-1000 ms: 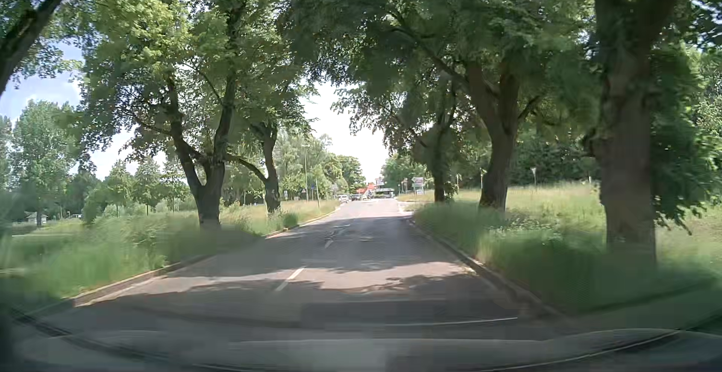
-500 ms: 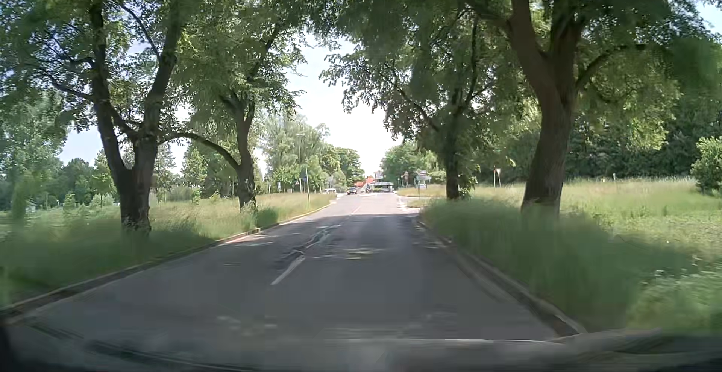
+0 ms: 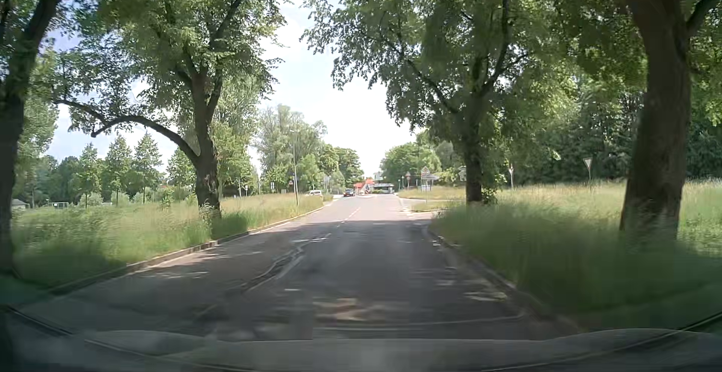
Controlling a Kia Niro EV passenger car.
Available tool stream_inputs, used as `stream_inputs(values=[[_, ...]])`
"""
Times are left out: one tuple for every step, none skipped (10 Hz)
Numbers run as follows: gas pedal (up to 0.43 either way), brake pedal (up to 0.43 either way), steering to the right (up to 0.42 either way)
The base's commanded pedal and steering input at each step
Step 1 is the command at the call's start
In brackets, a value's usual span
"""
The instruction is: Follow the waypoints while adhering to traffic rules and regulations
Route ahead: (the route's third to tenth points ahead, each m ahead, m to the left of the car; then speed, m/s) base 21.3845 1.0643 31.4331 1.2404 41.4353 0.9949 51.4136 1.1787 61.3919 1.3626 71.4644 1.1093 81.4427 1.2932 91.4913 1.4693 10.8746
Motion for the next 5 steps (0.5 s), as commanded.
stream_inputs(values=[[0.02,0.0,-0.005],[0.02,0.0,-0.005],[0.02,0.0,-0.005],[0.02,0.0,-0.005],[0.02,0.0,-0.005]])
